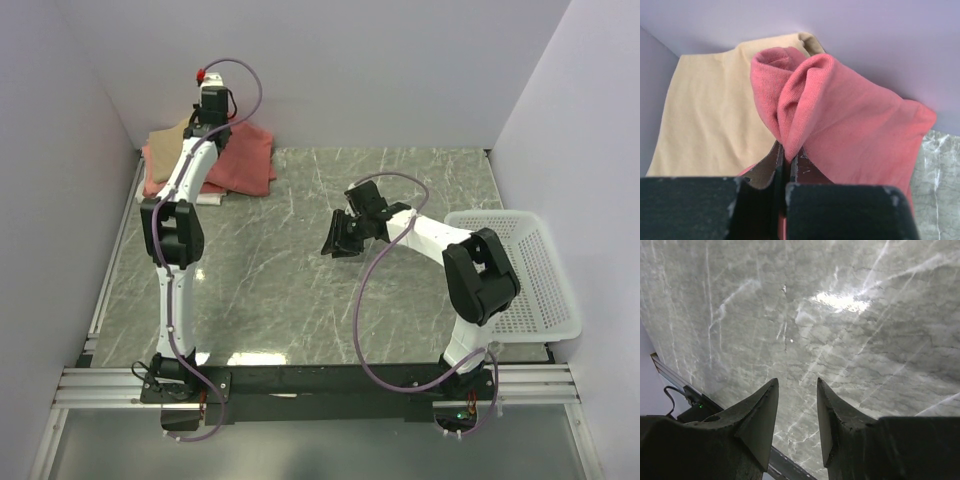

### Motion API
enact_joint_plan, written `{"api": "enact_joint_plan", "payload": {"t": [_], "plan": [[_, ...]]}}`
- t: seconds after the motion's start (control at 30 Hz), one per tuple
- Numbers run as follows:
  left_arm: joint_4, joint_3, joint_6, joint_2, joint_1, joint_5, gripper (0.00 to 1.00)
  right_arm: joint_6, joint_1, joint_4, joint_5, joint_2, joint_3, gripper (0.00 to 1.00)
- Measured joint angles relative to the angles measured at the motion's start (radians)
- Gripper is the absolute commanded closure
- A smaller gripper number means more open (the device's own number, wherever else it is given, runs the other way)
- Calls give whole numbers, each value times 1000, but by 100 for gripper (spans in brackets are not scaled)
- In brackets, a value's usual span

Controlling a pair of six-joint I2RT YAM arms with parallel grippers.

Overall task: Fold and stack the t-shirts
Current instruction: Neatly place the folded tshirt to the corner

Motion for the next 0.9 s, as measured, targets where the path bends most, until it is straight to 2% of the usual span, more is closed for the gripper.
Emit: {"api": "enact_joint_plan", "payload": {"t": [0.57, 0.9], "plan": [[7, 6, -22, -109, 106, 99, 100, 7, 35, -9, 20, 17, 46, 57], [11, 12, -62, -124, 192, 171, 100, 11, 61, -29, 36, 47, 94, 57]]}}
